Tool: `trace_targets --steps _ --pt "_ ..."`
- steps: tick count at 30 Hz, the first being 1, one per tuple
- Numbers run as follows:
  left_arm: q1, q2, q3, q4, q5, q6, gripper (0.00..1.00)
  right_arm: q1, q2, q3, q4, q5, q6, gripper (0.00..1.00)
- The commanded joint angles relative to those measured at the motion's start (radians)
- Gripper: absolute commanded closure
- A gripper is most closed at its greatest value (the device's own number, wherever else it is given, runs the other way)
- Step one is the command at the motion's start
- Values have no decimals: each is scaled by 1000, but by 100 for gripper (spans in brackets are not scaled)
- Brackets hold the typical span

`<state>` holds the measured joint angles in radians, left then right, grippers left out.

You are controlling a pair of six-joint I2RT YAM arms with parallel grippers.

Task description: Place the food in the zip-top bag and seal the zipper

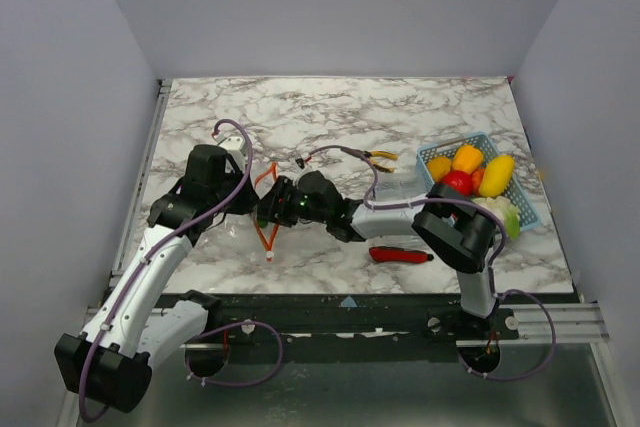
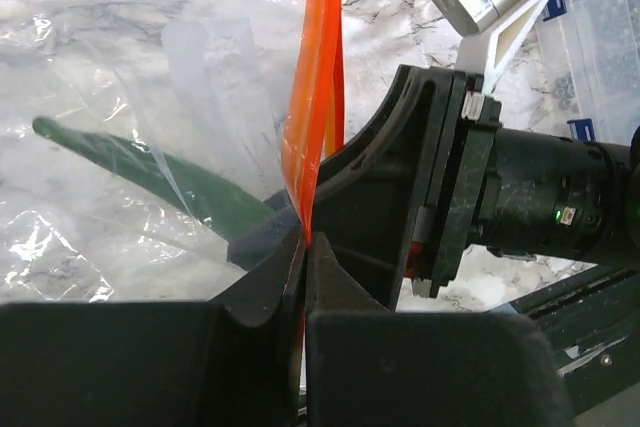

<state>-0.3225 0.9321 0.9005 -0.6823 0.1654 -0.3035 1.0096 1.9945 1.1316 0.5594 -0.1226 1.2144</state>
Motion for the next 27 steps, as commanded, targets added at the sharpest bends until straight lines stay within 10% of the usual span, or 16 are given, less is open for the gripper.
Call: trace_targets --steps 1,16,27 --pt "3 -17 -6 14 -12 3 100 10 -58 -36 -63 47 -86 48" --pt "3 -5 -6 12 -4 3 100 10 -213 -90 -254 87 -244 55" --pt "3 19 -3 10 10 3 100 -16 -606 -186 -746 638 -507 47"
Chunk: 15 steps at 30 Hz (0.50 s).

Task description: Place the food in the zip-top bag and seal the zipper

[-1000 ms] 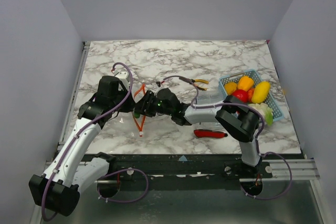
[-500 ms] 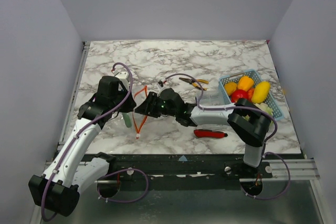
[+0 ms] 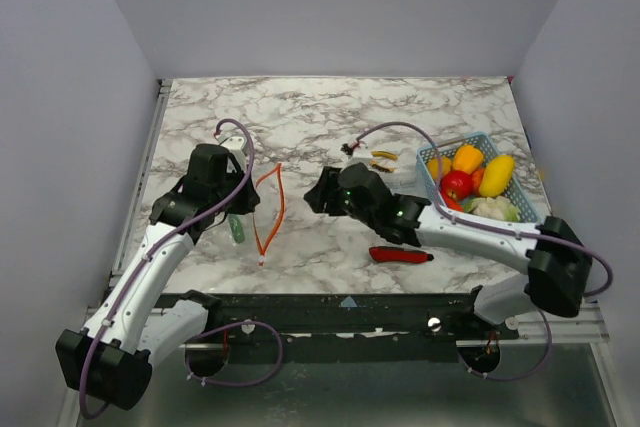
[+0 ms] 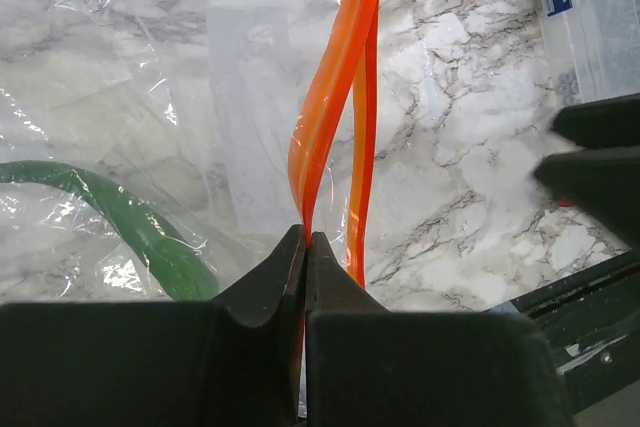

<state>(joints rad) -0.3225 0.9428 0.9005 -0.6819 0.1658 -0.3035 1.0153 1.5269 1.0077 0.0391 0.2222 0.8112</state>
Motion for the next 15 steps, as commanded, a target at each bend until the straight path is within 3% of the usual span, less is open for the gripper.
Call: trace_targets --steps 1,7,10,15 --pt "3 11 -3 10 11 3 100 -43 -185 -82 -260 326 -107 46" --pt "3 21 -2 9 15 3 100 -312 -421 -221 -392 377 -72 44" --pt "3 27 -1 8 13 3 100 -449 -526 -253 -489 445 -4 33" --pt "3 31 0 6 14 3 100 -777 -622 -311 -513 333 -20 30"
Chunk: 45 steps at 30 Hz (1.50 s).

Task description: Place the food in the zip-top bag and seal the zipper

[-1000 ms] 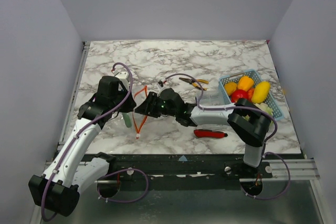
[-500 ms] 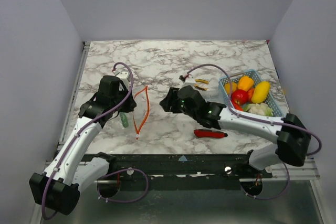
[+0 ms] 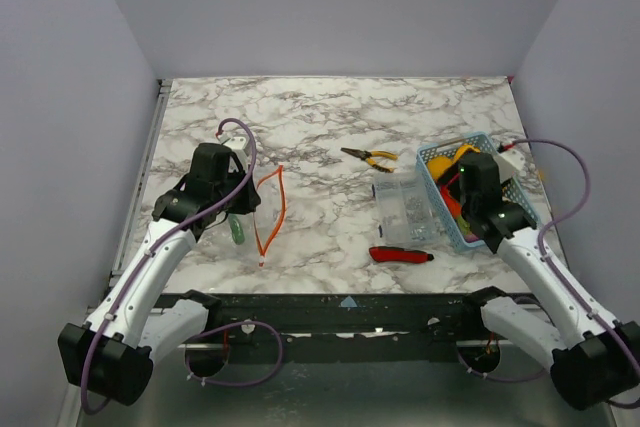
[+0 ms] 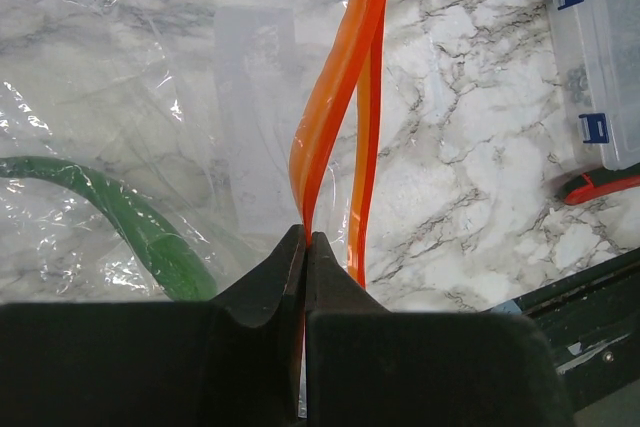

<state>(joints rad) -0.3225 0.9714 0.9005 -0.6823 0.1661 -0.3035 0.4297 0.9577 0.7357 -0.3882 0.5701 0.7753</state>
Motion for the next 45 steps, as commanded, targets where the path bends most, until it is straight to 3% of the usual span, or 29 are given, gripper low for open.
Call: trace_targets --steps 1,3,7,13,18,26,36,45 --pt "3 2 1 6 13 3 100 -240 -59 -47 -84 -34 11 29" --pt "3 1 0 6 15 3 100 -311 -54 -48 -77 -30 -1 24" --pt "3 2 1 8 21 3 100 -407 19 -18 -47 -6 -1 1" --pt "3 -2 -1 7 26 3 100 -424 211 102 17 29 -25 0" --pt "3 -3 -3 9 32 3 100 -424 368 194 35 114 -146 0" --pt "3 -3 -3 9 39 3 100 -424 492 206 70 243 -244 1" --pt "3 2 -3 10 37 3 100 -424 611 266 59 263 -273 16" --pt "3 0 -2 9 38 3 100 -424 546 259 53 212 -284 60"
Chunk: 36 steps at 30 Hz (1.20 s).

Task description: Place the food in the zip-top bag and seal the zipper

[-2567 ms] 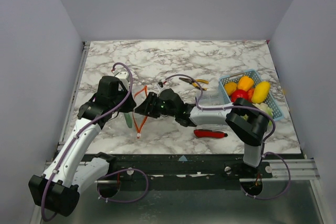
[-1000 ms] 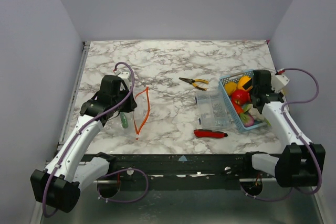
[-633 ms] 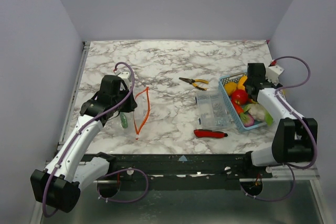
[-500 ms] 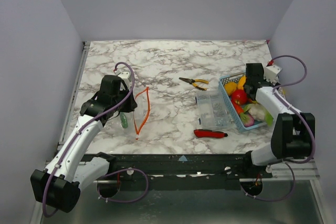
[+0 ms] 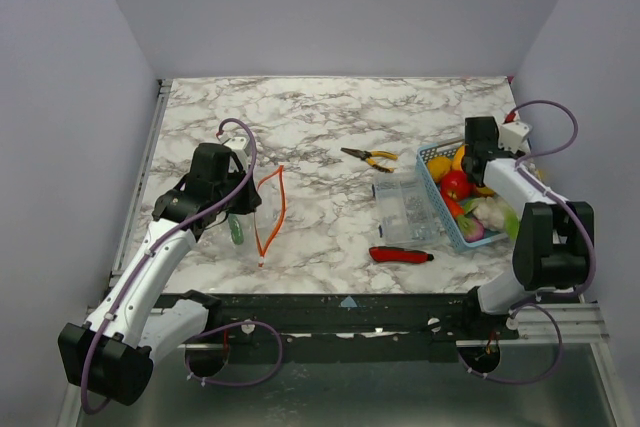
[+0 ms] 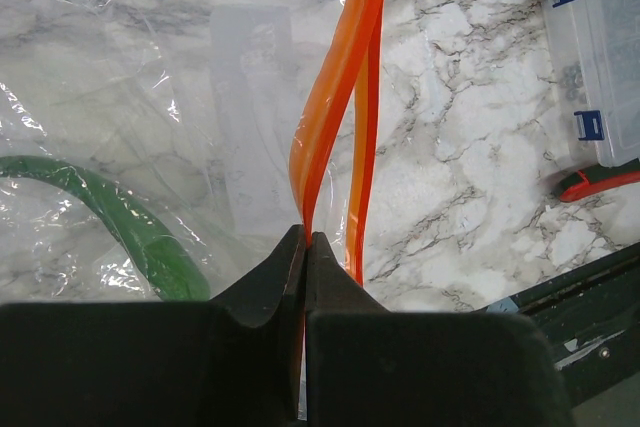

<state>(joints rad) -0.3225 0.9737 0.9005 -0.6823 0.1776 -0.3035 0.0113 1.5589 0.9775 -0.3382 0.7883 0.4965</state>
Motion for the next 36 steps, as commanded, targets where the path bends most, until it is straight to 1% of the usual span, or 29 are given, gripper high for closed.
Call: trace_targets --steps 1,4,6,8,10,11,12,13,14,15,17,18,19,20,21,23,25,26,30,34,36 --pt "3 -3 -3 10 26 3 100 -5 -72 15 2 -24 -9 65" --pt "3 -5 -3 9 27 3 100 -5 -153 -2 1 -89 -12 75" --pt "3 -3 -3 9 25 3 100 -5 -228 -23 27 -177 -31 82" --pt "3 -1 -3 10 24 3 100 -5 -319 -55 68 -306 -47 90" --pt "3 2 -2 9 22 3 100 -5 -408 -100 137 -486 -41 94" --pt "3 2 -2 8 21 3 100 -5 -444 -117 171 -623 -43 94" --pt "3 4 -2 8 20 2 100 -5 -464 -130 208 -740 -35 97" --pt "3 5 1 8 19 4 100 -5 -477 -138 235 -897 -16 99" --pt "3 6 0 7 19 3 100 -5 -483 -150 277 -1026 5 100" --pt "3 8 0 6 17 4 100 -5 -483 -164 323 -1177 45 100" --pt "3 8 -1 6 14 4 100 -5 -471 -214 503 -1407 167 100" --pt "4 8 -1 6 15 4 100 -5 -461 -249 583 -1513 261 100" --pt "3 9 0 6 14 3 100 9 -451 -277 691 -1570 327 100" --pt "3 10 1 6 14 4 100 48 -440 -302 760 -1600 380 100" --pt "3 11 1 7 14 3 100 110 -430 -308 791 -1611 404 100" --pt "3 11 2 6 14 3 100 254 -412 -286 731 -1555 363 100" --pt "3 12 4 6 14 3 100 402 -394 -267 650 -1460 313 100" --pt "3 11 2 6 13 3 100 464 -383 -273 645 -1425 310 100" --pt "3 8 0 6 12 3 100 647 -313 -326 779 -1390 398 100" --pt "3 8 2 8 14 1 100 793 -192 -277 794 -1342 413 100" --pt "3 6 2 8 16 1 100 832 -135 -241 805 -1333 419 100"
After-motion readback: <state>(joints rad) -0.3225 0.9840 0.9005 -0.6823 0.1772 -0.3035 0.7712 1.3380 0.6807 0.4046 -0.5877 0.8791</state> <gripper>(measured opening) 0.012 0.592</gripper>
